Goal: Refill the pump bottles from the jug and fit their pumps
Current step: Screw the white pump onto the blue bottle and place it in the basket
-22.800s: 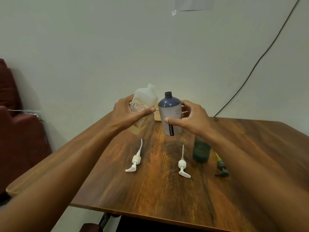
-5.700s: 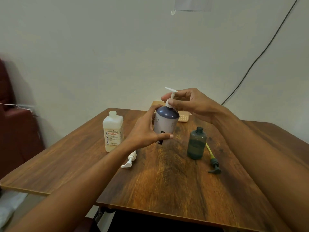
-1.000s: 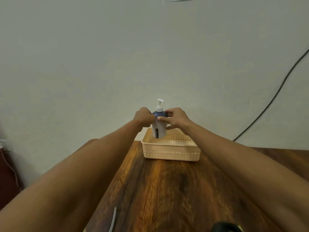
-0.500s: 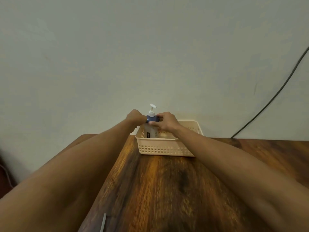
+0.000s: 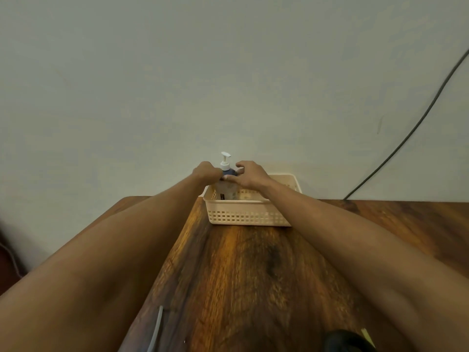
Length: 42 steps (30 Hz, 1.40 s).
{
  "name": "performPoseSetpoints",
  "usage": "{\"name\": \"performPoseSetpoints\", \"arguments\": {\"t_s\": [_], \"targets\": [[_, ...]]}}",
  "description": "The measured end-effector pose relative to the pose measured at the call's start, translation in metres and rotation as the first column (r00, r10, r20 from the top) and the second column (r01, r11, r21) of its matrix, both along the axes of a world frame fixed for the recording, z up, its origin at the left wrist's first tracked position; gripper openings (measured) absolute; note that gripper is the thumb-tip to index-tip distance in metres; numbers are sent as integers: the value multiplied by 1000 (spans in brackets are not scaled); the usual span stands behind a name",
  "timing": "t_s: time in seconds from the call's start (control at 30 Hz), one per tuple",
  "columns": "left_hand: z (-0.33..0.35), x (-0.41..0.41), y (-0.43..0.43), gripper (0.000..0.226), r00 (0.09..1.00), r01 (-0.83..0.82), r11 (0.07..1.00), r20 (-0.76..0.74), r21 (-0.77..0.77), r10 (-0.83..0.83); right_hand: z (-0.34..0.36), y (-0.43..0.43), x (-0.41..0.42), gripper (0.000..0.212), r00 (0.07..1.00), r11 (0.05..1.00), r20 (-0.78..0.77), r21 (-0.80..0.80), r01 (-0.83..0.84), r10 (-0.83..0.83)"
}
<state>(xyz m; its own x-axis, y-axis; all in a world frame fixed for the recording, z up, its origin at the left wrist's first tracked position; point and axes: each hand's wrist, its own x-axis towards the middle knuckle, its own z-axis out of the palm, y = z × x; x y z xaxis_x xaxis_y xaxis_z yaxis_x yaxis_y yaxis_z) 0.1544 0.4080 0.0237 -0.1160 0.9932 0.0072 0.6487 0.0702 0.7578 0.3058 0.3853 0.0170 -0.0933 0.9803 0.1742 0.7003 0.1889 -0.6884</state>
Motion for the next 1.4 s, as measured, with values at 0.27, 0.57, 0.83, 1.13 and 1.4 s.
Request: {"name": "performPoseSetpoints", "arguments": {"t_s": [0.27,0.57,0.83,1.13,1.4], "targets": [[34,5,-56,26,999,-15,998,36,57,13,29,-57,34,76,994,998,-92,2,60,-60],[53,11,-164,64,988,146,971,-79,192,-132,71,-174,69,71,986,995,-165,97,22,-6],[49,17,-285,57,940,341,846,-153,410,-305,81,-294,85,65,988,981,-145,193,-22,51],[41,-35,-380,55,924,380,734,-197,562,-328,62,-383,110,59,986,968,-121,237,-81,112],[23,-34,-383,56,908,405,736,-145,542,-392,43,-377,114,61,982,969,-159,238,-61,101]]}}
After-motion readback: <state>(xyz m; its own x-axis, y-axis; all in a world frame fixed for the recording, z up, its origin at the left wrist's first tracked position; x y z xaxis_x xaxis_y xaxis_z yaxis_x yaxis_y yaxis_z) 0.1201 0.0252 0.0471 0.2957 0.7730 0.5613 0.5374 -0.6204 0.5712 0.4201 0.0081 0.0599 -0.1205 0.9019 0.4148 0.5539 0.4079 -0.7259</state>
